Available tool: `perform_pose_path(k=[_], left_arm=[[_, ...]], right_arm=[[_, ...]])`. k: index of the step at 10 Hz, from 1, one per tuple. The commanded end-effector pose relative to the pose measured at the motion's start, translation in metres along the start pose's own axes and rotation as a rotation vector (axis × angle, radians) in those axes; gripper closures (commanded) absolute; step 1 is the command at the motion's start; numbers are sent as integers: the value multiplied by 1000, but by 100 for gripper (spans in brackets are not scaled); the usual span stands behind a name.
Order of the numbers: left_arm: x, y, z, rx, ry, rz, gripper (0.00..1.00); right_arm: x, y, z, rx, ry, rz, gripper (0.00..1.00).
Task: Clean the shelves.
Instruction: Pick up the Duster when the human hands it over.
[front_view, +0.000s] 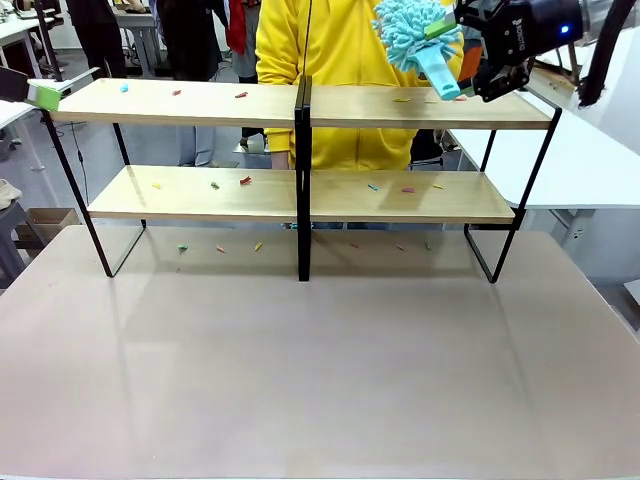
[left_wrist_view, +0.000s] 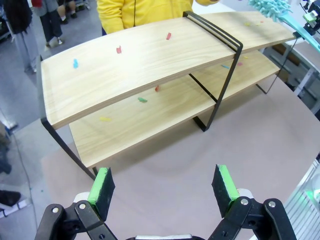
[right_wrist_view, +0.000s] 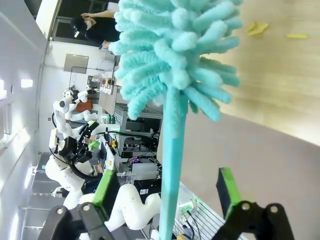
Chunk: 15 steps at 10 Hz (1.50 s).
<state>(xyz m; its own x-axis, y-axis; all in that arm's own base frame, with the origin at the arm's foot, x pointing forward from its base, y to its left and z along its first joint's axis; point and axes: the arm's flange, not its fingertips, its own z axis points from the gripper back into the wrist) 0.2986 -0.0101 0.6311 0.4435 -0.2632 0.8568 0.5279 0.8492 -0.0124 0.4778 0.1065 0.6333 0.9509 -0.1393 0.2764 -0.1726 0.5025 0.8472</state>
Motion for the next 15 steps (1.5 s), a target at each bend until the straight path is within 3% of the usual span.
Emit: perform_pose_path(k=[1, 2, 4, 5, 7, 12, 13, 15], left_arm=[[0, 0, 0, -5, -3, -1, 0], [0, 0, 0, -5, -3, -1, 0], [0, 0, 0, -5, -3, -1, 0], [0, 0, 0, -5, -3, -1, 0], [0, 0, 0, -5, -3, -1, 0], [0, 0, 0, -5, -3, -1, 0], [0, 0, 0, -5, -3, -1, 0], [0, 0, 0, -5, -3, -1, 0]], right_arm=[[5, 1, -3, 40, -30, -5, 57], [5, -1, -3, 42, -24, -14, 100], [6, -2, -3, 40, -22, -34, 100], [6, -2, -3, 43, -17, -37, 84], [4, -2, -4, 22, -19, -34, 100], [0, -15, 5, 40, 14, -66, 100], [-7, -9, 19, 44, 26, -43, 100], [-56, 20, 95, 48, 171, 45, 100]])
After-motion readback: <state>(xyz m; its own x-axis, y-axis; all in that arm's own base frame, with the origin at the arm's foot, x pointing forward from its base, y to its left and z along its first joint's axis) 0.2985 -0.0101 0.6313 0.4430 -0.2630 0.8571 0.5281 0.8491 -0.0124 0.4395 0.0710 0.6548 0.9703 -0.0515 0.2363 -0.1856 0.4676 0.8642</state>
